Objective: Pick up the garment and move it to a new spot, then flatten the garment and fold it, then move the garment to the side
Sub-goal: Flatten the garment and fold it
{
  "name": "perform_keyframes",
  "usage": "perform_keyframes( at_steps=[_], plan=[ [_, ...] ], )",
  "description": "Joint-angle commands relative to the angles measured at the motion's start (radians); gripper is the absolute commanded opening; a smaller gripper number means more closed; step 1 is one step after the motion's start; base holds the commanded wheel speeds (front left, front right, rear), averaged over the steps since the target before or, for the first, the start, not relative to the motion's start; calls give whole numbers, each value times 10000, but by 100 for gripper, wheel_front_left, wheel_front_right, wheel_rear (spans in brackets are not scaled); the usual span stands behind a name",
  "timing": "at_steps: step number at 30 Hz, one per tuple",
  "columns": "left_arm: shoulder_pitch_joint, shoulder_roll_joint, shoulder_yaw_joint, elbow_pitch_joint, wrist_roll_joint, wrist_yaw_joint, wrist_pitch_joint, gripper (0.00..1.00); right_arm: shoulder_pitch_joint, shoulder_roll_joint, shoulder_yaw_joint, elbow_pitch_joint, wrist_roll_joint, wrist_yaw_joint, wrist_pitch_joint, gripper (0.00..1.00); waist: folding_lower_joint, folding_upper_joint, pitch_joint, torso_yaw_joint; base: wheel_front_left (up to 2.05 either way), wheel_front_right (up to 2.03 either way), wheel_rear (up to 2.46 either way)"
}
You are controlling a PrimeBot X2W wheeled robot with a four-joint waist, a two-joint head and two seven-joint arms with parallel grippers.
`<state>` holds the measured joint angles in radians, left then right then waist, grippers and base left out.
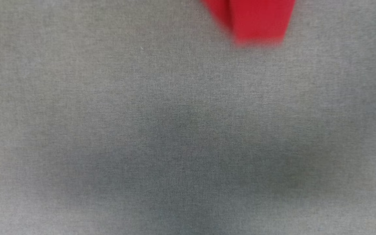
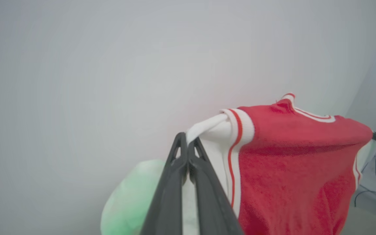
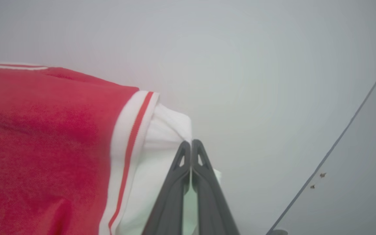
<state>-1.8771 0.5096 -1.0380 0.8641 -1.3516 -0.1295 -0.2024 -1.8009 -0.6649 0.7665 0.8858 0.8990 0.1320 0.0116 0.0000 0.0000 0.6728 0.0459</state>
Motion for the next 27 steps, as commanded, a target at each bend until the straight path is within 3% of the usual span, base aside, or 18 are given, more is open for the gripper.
perform_keyframes(
  at_steps=[1, 4, 6, 12, 19, 22, 26, 27],
  plan=[
    [-478, -89, 415, 331, -185, -5, -303, 0, -593, 163, -372, 725, -256, -24, -632, 0, 0, 0, -234, -49, 0, 0, 0],
    [-879, -368, 1080, 470, -503, 15, -563, 0, -1251, 657, -852, 1766, -564, -26, -1506, 0, 0, 0, -508, -62, 0, 0, 0],
    [-791, -385, 1173, 316, -509, 15, -601, 0, -1265, 979, -855, 2093, -578, -24, -1540, 0, 0, 0, -713, -68, 0, 0, 0],
    [766, -5, 801, -596, -738, 12, -615, 0, 28, 940, 8, 1644, -538, -22, -1045, 0, 0, 0, -1199, -77, 0, 0, 0],
    [4553, 1121, 436, -3211, -1429, 10, -631, 0, 3419, -58, 953, -273, 345, -21, -1040, 0, 0, 0, -1912, -60, 0, 0, 0],
    [6486, 1719, 905, -4294, -1254, 10, -635, 0, 5142, -701, 1242, -1477, 802, -23, -1071, 0, 0, 0, -2183, -115, 0, 0, 0],
    [9044, 1934, 2086, -5269, -671, 12, -638, 0, 7351, -1611, 1360, -2894, 1295, -24, -916, 0, 0, 0, -2528, -86, 0, 0, 0],
    [9044, 1934, 2086, -5269, -671, 12, -638, 0, 7351, -1611, 1360, -2894, 1295, -24, -916, 0, 0, 0, -2528, -86, 0, 0, 0]
  ],
)
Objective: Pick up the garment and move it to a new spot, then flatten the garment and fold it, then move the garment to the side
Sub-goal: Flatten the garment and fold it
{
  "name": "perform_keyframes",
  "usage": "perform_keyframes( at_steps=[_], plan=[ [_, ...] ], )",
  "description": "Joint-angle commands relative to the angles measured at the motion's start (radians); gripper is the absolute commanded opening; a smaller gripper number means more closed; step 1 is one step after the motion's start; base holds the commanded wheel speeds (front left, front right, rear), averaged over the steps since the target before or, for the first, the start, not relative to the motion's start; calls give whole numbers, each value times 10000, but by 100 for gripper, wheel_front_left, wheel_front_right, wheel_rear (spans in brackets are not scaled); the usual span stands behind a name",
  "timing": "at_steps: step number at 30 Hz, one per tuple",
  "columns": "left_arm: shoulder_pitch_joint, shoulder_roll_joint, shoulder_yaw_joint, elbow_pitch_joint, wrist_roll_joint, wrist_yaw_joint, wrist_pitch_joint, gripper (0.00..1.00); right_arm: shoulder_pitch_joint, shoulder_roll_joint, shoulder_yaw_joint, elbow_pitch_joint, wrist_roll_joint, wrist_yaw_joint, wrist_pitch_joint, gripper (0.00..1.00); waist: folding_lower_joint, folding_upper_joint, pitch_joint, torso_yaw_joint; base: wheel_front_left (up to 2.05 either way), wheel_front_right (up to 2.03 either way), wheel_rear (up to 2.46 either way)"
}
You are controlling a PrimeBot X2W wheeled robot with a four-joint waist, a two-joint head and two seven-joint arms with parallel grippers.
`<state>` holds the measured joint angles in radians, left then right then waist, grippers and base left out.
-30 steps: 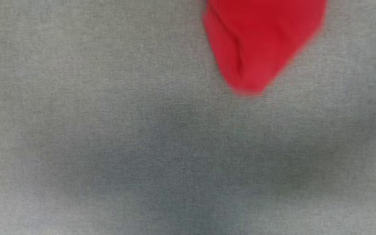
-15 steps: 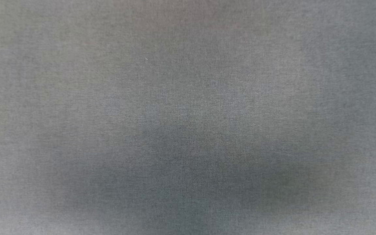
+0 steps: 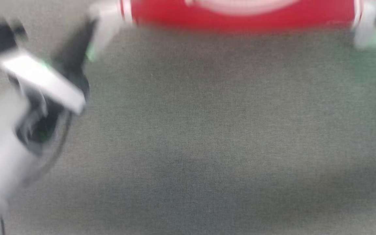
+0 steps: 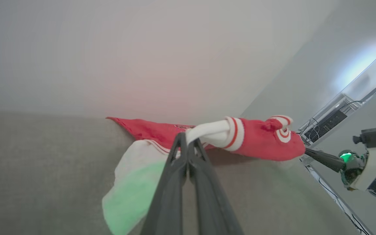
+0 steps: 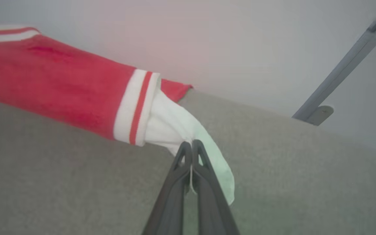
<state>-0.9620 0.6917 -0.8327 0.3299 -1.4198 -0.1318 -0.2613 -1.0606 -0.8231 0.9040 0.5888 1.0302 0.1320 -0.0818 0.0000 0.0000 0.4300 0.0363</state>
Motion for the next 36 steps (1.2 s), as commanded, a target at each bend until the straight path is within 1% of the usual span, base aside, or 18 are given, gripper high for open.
perform_keyframes(
  at_steps=[1, 3, 5, 6, 9, 11, 13, 18, 24, 26, 28, 32, 36],
  plan=[
    [512, 159, 220, -118, 326, 35, -50, 0, 479, -215, -63, -258, 160, -26, 41, 0, 0, 0, -183, 17, 0, 0, 0],
    [1633, 32, 592, -538, 560, 35, -50, 0, 1486, -573, -156, -900, 428, -24, 171, 0, 0, 0, -346, 50, 0, 0, 0],
    [2565, 140, 615, -957, 1061, 33, -51, 0, 2408, -998, -277, -1508, 571, -24, 299, 0, 0, 0, -471, 78, 0, 0, 0],
    [3000, 91, 780, -1129, 1010, 35, -51, 0, 2862, -1135, -372, -1799, 681, -24, 348, 0, 0, 0, -535, 97, 0, 0, 0],
    [4231, 229, 825, -1476, 1227, 35, -50, 0, 4190, -1506, -672, -2577, 917, -24, 659, 0, 0, 0, -742, 118, 0, 0, 0],
    [4898, 328, 685, -1690, 1272, 35, -50, 0, 4902, -1714, -946, -3051, 997, -24, 928, 0, 0, 0, -824, 52, 0, 0, 0],
    [5494, 522, 549, -1845, 1253, 35, -50, 0, 5619, -1890, -1163, -3449, 984, -24, 1287, 0, 0, 0, -876, -19, 0, 0, 0],
    [6811, 1043, 394, -2651, 951, 35, -51, 0, 7304, -2087, -1910, -4359, 1101, -23, 2090, 0, 0, 0, -904, -120, 0, 0, 0],
    [7751, 2151, -319, -3956, 761, 33, 10, 0, 9304, -2340, -2933, -5700, 1106, -23, 3065, 0, 0, 0, -734, -160, 0, 0, 0],
    [7829, 2363, -323, -4149, 791, 33, -2, 0, 9854, -2286, -3384, -6001, 1054, -23, 3304, 0, 0, 0, -687, -136, 0, 0, 0],
    [7802, 2345, -275, -4173, 836, 33, -15, 0, 10227, -2086, -3886, -6212, 828, -23, 3460, 0, 0, 0, -664, -107, 0, 0, 0],
    [7460, 1992, -108, -3883, 1006, 33, -34, 0, 10590, -1380, -4736, -6394, 141, -18, 4054, 0, 0, 0, -650, -73, 0, 0, 0],
    [7207, 1524, -148, -3404, 1066, 29, -42, 0, 10566, -517, -5141, -6406, -970, -12, 4967, 0, 0, 0, -614, -115, 0, 0, 0]
  ],
)
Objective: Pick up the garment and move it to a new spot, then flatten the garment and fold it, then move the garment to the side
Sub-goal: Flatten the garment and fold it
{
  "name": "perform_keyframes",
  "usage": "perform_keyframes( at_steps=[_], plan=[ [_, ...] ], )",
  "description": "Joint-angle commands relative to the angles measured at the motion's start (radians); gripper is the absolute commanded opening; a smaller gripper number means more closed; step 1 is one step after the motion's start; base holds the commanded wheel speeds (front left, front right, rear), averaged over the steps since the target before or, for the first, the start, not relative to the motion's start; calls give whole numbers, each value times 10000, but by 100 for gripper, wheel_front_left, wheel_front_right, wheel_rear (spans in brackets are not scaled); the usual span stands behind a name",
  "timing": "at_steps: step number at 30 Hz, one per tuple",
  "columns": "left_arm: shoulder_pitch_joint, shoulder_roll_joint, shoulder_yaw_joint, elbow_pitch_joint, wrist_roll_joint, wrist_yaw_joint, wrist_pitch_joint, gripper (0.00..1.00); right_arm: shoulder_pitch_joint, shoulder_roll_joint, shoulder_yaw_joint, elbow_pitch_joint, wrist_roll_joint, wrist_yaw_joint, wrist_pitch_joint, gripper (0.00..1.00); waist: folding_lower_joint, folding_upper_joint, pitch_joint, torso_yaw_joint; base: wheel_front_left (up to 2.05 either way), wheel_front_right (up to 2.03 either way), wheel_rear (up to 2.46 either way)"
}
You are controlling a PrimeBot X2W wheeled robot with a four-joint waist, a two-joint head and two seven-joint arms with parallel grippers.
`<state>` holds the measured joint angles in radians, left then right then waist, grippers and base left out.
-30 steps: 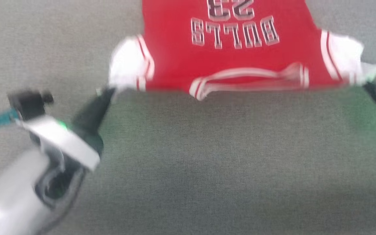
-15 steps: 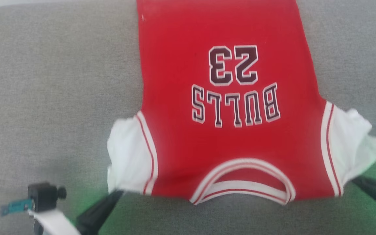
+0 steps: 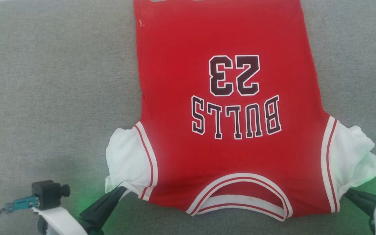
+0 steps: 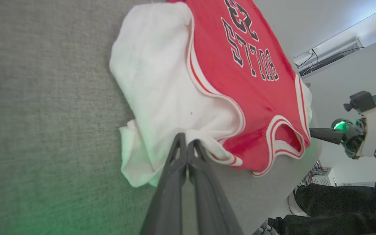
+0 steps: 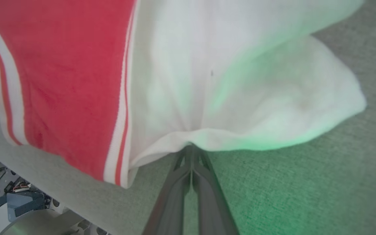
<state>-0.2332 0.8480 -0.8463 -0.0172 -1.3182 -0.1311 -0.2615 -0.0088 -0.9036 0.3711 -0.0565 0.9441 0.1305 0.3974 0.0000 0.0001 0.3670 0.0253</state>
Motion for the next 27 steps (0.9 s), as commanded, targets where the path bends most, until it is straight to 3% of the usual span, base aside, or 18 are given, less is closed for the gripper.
perform_keyframes(
  at_steps=[1, 7, 11, 13, 14, 18, 22, 27],
  plan=[
    [-123, -148, -49, 208, 60, 21, -42, 0, 8, 518, 120, 76, -416, 3, 366, 0, 0, -1, 41, -16, 0, 0, 0],
    [-443, -598, -317, 1062, 165, 19, -43, 0, -157, 1560, -94, 399, -2055, 3, 1261, 0, 0, -1, 196, -76, 0, 0, 0],
    [-601, -621, -631, 1632, 472, 32, 38, 0, -223, 1965, -213, 343, -2431, 3, 1345, 4, 0, -1, 200, -142, 0, 0, 0],
    [-700, -714, -735, 1790, 392, 32, 37, 0, -239, 2015, -310, 139, -2752, 5, 1309, 37, 0, -1, 177, -199, 0, 0, 0],
    [-744, -715, -775, 1827, 372, 32, 35, 0, -208, 1994, -370, -16, -2817, 3, 1323, 97, 0, -1, 154, -229, 0, 0, 0],
    [-700, -613, -761, 1721, 298, 32, 7, 0, 43, 1736, -1157, -921, -2687, -7, 1607, 100, 0, -1, 37, -319, 0, 0, 0],
    [-577, -675, -587, 1270, 516, 27, -25, 0, 345, 1486, -2871, -2500, -2080, -3, 2440, 100, 0, -1, 33, -208, 0, 0, 0],
    [-825, -955, -480, 993, 671, 19, -32, 0, -836, 1209, -4270, -3049, -1531, -3, 3351, 100, 0, -1, 379, 144, 0, 0, 0]
  ],
)
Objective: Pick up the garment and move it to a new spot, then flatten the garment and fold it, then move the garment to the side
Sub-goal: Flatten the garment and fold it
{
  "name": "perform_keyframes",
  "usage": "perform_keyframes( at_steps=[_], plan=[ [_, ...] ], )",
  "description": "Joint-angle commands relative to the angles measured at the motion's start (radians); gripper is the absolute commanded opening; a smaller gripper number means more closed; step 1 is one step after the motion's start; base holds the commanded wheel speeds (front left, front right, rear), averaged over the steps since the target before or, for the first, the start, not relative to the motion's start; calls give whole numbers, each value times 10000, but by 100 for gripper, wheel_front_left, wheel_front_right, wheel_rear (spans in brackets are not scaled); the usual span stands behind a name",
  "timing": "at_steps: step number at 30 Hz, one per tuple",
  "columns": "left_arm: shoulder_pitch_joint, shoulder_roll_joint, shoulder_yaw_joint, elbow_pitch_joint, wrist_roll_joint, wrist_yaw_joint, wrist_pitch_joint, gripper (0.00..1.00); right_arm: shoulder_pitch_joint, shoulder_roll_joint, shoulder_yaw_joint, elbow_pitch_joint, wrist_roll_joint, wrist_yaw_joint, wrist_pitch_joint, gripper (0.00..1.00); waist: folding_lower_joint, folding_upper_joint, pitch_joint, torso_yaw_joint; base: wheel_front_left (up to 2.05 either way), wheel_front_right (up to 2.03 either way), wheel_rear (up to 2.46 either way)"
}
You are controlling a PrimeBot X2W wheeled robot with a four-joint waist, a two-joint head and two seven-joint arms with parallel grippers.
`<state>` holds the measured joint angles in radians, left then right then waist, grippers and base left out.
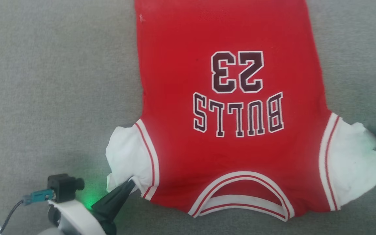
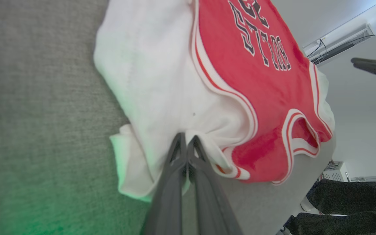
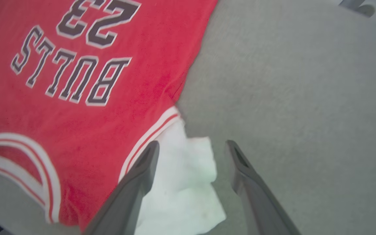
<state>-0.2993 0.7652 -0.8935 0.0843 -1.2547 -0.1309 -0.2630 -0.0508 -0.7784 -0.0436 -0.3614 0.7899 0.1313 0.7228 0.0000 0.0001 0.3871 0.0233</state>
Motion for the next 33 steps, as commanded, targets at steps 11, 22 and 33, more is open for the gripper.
perform_keyframes(
  at_steps=[11, 22, 33],
  plan=[
    [-1523, -987, -663, -25, 346, 5, 1, 0, -7389, 860, 872, 3982, -1374, -4, 1643, 100, 0, -1, 1670, 1524, 0, 0, 0],
    [-2436, -1611, -918, 102, 485, 59, 74, 0, -12673, 2139, 1577, 9530, -4122, -6, 3224, 100, 0, -1, 3050, 2494, 0, 0, 0],
    [-2719, -1985, -968, 280, 552, 91, 126, 0, -13227, 2275, 1726, 11103, -4796, -6, 4282, 42, 0, -1, 3383, 2612, 0, 0, 0]
  ],
)
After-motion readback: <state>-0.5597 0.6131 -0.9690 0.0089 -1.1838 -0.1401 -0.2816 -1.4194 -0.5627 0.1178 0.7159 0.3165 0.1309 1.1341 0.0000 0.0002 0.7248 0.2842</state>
